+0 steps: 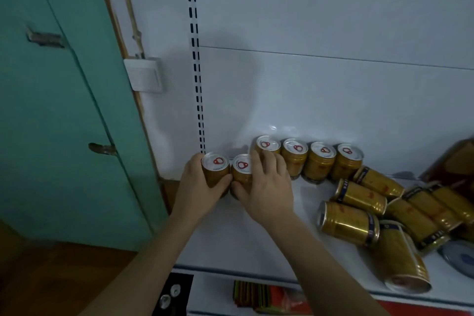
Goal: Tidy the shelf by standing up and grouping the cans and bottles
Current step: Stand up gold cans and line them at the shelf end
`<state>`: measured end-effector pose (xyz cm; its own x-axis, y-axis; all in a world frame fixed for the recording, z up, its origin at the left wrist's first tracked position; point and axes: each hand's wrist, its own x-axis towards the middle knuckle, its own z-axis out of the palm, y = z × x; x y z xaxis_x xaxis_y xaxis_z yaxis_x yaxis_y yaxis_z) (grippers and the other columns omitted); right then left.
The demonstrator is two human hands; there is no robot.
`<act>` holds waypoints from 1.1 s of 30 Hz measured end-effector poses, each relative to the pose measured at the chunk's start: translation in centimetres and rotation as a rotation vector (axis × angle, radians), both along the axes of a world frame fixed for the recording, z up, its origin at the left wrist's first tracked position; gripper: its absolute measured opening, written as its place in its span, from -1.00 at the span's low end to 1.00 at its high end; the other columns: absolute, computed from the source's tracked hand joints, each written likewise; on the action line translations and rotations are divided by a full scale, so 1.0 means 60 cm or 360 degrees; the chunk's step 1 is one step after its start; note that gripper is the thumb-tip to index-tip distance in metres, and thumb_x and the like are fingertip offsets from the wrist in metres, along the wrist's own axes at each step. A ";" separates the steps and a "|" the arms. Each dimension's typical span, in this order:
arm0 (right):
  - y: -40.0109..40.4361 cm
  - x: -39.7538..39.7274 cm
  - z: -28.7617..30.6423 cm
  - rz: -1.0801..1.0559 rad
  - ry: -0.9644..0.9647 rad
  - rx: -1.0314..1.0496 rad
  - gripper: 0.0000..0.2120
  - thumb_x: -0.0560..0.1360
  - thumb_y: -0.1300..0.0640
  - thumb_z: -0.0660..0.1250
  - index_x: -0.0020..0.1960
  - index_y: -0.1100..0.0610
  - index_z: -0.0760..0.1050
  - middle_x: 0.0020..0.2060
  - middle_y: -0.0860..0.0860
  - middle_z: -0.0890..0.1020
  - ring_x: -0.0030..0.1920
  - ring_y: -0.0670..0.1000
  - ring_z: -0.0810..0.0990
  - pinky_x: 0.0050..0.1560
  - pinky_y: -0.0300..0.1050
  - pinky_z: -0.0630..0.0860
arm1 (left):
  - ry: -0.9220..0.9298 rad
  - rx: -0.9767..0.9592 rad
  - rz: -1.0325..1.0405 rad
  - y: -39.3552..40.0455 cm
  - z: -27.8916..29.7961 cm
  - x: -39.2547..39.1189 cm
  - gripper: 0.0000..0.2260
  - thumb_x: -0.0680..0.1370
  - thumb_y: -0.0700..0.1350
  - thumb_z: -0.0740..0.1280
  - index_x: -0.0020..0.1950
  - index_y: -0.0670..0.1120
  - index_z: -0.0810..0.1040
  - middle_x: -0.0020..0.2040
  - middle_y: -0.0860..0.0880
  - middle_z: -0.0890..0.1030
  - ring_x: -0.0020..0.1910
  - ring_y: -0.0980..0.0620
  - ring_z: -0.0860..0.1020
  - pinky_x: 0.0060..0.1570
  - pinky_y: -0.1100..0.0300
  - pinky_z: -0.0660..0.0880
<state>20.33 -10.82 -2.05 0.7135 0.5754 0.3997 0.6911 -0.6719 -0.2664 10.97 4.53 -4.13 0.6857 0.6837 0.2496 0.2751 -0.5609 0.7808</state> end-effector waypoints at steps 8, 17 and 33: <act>-0.060 -0.032 0.003 -0.0091 -0.0099 -0.0017 -0.11 0.60 -0.41 0.22 0.70 0.17 0.21 0.67 0.20 0.25 0.70 0.26 0.12 0.65 0.29 0.21 | -0.0067 0.0684 -0.0085 -0.060 0.050 -0.012 -0.30 0.59 0.23 0.37 0.60 -0.10 0.27 0.58 -0.16 0.35 0.60 -0.18 0.29 0.53 -0.23 0.32; -0.267 -0.057 0.019 -0.0400 -0.0235 -0.0051 -0.30 0.71 -0.28 0.04 0.63 0.19 0.35 0.62 0.26 0.34 0.68 0.30 0.17 0.59 0.35 0.29 | -0.0148 0.0852 -0.0504 -0.265 0.059 0.019 -0.39 0.67 0.24 0.22 0.64 -0.04 0.29 0.68 -0.09 0.23 0.68 -0.11 0.15 0.59 -0.22 0.22; -0.891 -0.046 0.001 -0.1001 -0.0137 -0.0078 -0.25 0.66 -0.34 0.08 0.65 0.15 0.33 0.63 0.22 0.34 0.68 0.30 0.20 0.62 0.33 0.27 | -0.0182 0.0771 -0.1122 -0.856 0.048 0.088 -0.40 0.69 0.26 0.18 0.68 0.03 0.24 0.70 -0.02 0.19 0.68 -0.03 0.10 0.62 -0.08 0.20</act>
<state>17.54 -64.29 -1.98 0.8874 0.0761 0.4547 0.1782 -0.9663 -0.1860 16.27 -46.82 -1.28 0.8629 -0.0914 0.4970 -0.3279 -0.8496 0.4130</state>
